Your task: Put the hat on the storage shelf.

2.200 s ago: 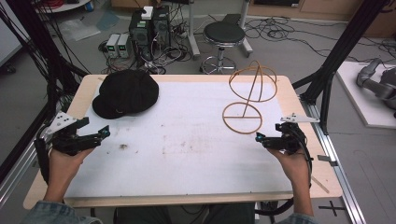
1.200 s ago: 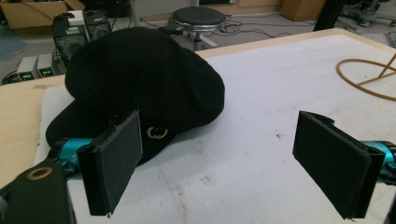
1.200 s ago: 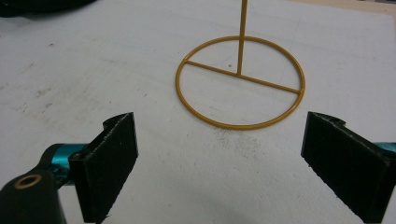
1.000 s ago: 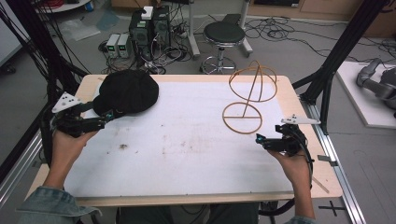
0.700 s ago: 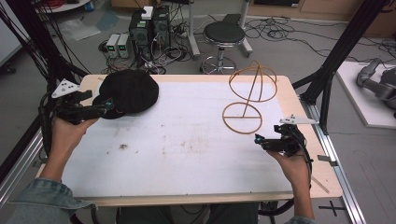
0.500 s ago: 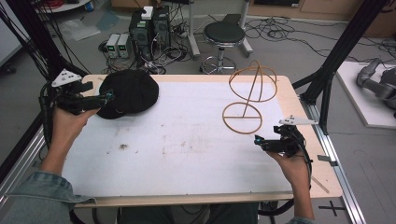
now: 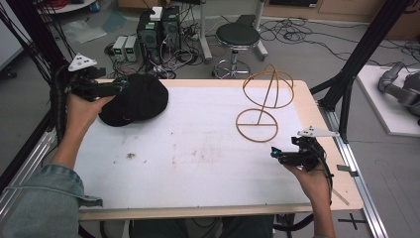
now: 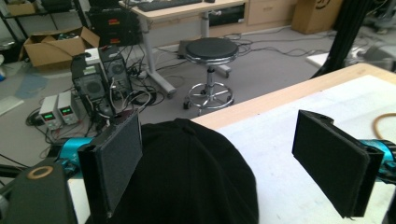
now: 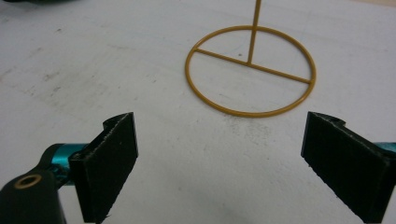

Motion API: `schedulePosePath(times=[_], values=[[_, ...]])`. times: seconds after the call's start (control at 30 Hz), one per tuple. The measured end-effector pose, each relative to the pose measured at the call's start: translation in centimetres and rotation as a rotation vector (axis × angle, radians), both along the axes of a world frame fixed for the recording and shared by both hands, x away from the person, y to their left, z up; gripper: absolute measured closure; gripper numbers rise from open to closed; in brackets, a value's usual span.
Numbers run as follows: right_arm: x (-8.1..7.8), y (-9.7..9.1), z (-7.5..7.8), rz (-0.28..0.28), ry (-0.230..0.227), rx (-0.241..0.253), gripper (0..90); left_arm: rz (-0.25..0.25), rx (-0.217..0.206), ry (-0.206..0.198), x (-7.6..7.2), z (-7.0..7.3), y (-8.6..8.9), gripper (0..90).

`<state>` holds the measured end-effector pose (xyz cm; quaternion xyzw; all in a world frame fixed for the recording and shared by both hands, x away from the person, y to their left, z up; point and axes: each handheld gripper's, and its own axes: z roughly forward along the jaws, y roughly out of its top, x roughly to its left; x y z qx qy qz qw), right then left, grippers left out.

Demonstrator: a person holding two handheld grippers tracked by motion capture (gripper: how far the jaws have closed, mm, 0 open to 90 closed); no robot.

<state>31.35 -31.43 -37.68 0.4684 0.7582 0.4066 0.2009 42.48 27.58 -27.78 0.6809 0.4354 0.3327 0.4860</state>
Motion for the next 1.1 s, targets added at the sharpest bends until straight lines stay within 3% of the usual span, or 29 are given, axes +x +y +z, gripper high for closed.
schedulePosePath(times=[0.1, 0.17, 0.27, 0.47, 0.83, 1.03, 1.1], values=[[-0.1, 0.2, -0.3, 0.013, -0.012, -0.014, 10.5, -0.005, 0.020, 0.003, 1.2, -0.1, -0.5, 16.3], [-0.2, 0.2, -0.4, 0.017, -0.015, -0.016, 10.6, -0.009, 0.019, -0.018, 1.7, -0.2, -0.8, 16.4], [-0.4, 0.3, -0.5, 0.022, -0.027, -0.017, 10.6, -0.006, 0.036, 0.001, 2.8, -0.5, -1.1, 16.6], [-1.0, 0.2, -0.7, 0.023, -0.029, -0.014, 10.6, 0.005, 0.029, 0.018, 4.3, -1.0, -1.6, 16.5], [-0.2, -0.1, -1.3, 0.031, -0.014, 0.003, 10.5, -0.009, 0.050, 0.051, 5.0, -2.0, -2.2, 16.3], [-0.2, 0.2, -0.8, 0.029, -0.023, 0.012, 10.6, 0.000, 0.017, 0.048, 4.4, -2.7, -2.0, 16.3], [-0.1, 0.4, -0.8, 0.035, -0.025, 0.010, 10.6, 0.002, 0.026, 0.061, 4.6, -3.0, -1.9, 16.2]])
